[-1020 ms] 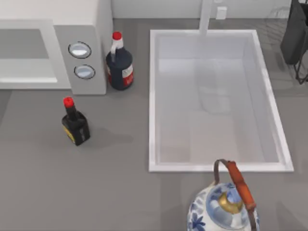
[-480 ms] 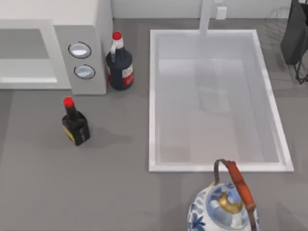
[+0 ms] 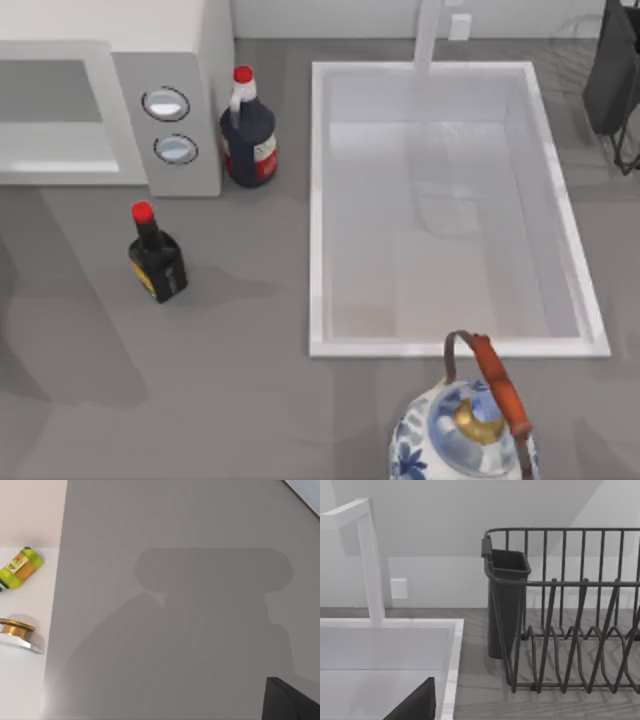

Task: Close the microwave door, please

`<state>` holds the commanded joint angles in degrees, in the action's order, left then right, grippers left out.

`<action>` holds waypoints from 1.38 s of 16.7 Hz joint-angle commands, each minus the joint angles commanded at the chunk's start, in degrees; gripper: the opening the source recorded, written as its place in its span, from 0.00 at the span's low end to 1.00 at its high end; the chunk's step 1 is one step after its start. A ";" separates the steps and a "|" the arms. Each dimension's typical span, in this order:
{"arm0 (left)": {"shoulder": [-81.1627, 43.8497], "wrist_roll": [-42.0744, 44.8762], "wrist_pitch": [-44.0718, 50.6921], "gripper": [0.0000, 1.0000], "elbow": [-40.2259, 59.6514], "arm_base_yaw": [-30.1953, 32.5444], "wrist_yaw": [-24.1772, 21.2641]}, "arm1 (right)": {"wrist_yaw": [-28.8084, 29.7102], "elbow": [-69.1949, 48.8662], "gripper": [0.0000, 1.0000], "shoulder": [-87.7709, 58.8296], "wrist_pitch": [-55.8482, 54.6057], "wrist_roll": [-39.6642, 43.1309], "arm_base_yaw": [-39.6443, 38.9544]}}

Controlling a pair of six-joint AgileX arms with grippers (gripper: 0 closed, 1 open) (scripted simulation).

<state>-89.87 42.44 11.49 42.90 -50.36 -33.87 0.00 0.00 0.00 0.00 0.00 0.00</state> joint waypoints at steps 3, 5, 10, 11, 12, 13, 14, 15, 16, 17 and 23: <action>-0.24 0.04 0.18 0.00 -0.02 -0.36 -0.25 | 0.00 0.00 1.00 0.00 0.00 0.00 0.00; 0.73 -0.90 -0.26 0.00 -0.95 0.60 0.47 | 0.00 0.00 1.00 0.00 0.00 0.00 0.00; 12.37 -11.12 -3.85 0.00 -10.81 11.72 6.52 | 0.00 0.00 1.00 0.00 0.00 0.00 0.00; 14.64 -13.34 -4.65 0.00 -13.00 13.99 7.82 | 0.00 0.00 1.00 0.00 0.00 0.00 0.00; 16.29 -14.97 -5.31 0.00 -14.63 15.64 8.91 | 0.00 0.00 1.00 0.00 0.00 0.00 0.00; 17.34 -16.01 -5.77 0.00 -15.65 16.69 9.68 | 0.00 0.00 1.00 0.00 0.00 0.00 0.00; 17.77 -16.44 -5.97 0.00 -16.08 17.13 10.02 | 0.00 0.00 1.00 0.00 0.00 0.00 0.00; 17.78 -16.45 -5.97 0.00 -16.08 17.13 10.03 | 0.00 0.00 1.00 0.00 0.00 0.00 0.00; 17.78 -16.45 -5.97 0.00 -16.08 17.13 10.03 | 0.00 0.00 1.00 0.00 0.00 0.00 0.00; 17.53 -16.43 -5.83 0.00 -15.96 16.91 9.78 | 0.00 0.00 1.00 0.00 0.00 0.00 0.00; 21.26 -23.98 -6.24 0.00 -18.36 26.50 16.45 | 0.00 0.00 1.00 0.00 0.00 0.00 0.00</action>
<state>-68.61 18.46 5.25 24.54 -23.86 -17.43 0.00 0.00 0.00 0.00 0.00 0.00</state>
